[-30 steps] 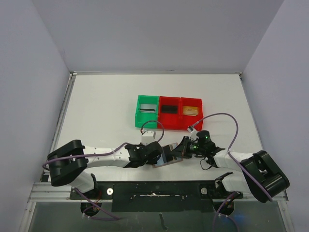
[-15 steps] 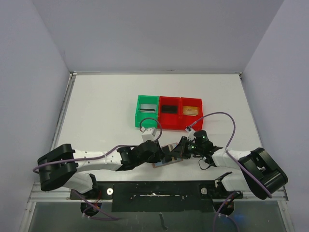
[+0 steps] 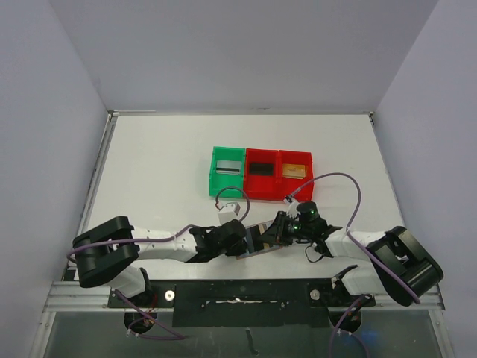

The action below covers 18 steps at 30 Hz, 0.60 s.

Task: Take the credit cards out of the card holder

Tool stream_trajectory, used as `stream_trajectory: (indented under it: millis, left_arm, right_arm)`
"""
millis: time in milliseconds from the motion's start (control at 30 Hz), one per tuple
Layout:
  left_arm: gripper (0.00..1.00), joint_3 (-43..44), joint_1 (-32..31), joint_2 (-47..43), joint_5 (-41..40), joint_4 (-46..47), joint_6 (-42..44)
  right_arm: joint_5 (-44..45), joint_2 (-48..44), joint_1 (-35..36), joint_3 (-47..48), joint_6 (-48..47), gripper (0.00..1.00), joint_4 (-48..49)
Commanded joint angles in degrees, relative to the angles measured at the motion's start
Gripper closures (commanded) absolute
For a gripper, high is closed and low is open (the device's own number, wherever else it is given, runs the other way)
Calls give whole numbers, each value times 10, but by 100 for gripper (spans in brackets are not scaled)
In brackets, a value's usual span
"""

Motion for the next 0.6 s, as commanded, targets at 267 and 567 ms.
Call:
stream_trajectory:
  millis: [267,567]
  left_arm:
    - [100,8,-2,12,-37,-77,0]
    - [100,5,-3,8,-35,-76,-1]
  right_arm:
    - [-14,42,6,48,-17,78,34]
    - [-28,67,6,73,-43,94,14]
